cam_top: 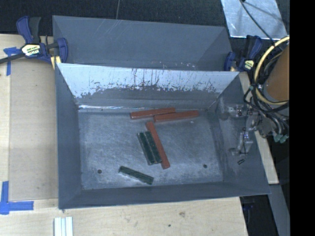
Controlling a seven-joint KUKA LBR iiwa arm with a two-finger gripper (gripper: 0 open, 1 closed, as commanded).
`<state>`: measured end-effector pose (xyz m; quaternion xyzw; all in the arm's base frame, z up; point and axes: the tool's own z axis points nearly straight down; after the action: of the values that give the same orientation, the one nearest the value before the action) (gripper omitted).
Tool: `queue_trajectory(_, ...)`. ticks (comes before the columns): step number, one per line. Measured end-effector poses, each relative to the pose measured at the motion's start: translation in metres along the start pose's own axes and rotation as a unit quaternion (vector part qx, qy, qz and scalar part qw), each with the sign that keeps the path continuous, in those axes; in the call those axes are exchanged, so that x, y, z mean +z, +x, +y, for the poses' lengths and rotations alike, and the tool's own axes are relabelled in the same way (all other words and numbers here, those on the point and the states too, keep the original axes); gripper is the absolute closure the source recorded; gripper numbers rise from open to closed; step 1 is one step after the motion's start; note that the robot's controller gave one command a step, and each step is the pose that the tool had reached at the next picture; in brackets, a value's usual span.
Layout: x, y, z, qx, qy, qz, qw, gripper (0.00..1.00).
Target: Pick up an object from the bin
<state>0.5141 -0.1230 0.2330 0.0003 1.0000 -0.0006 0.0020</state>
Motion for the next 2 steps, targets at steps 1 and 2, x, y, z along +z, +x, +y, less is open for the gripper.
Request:
queue_trajectory(1, 0.087, -0.039, 0.037, -0.003, 0.000, 0.0024, 1.0000, 0.00)
queue_trajectory(2, 0.077, 0.012, 0.130, 0.067, -0.001, 0.0010, 0.9977, 0.00)
